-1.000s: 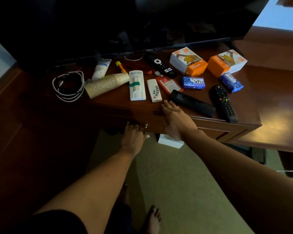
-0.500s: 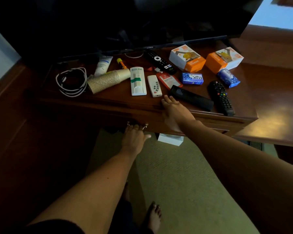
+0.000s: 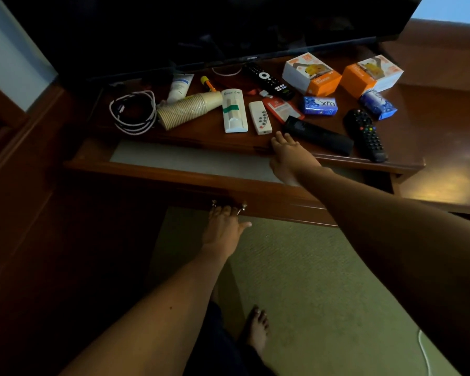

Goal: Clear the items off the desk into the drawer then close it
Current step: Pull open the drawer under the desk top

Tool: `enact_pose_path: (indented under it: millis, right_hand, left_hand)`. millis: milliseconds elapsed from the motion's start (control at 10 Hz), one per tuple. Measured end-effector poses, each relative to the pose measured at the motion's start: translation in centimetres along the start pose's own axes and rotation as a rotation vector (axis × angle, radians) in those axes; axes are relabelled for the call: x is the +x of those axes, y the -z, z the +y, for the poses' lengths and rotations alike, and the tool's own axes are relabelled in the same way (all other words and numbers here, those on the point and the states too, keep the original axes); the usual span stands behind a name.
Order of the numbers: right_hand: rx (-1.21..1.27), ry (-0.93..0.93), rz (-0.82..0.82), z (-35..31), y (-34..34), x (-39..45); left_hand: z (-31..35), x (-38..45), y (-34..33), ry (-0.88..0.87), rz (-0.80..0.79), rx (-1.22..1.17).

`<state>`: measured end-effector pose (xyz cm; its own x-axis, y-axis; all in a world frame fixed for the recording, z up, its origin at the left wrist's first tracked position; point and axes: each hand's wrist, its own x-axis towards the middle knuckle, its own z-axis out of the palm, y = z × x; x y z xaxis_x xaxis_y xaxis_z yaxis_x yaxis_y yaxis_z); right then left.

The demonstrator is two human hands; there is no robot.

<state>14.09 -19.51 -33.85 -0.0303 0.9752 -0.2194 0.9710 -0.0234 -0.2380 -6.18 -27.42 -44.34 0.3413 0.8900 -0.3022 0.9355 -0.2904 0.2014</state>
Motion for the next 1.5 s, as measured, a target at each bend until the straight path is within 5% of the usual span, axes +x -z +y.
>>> enact_pose_path:
  millis: [1500]
  right_hand:
    - [-0.059,-0.095,-0.049,-1.3,-0.6,-1.0]
  left_hand:
    - [0.2,-13.2,-2.3,0.022,-0.132,0.108]
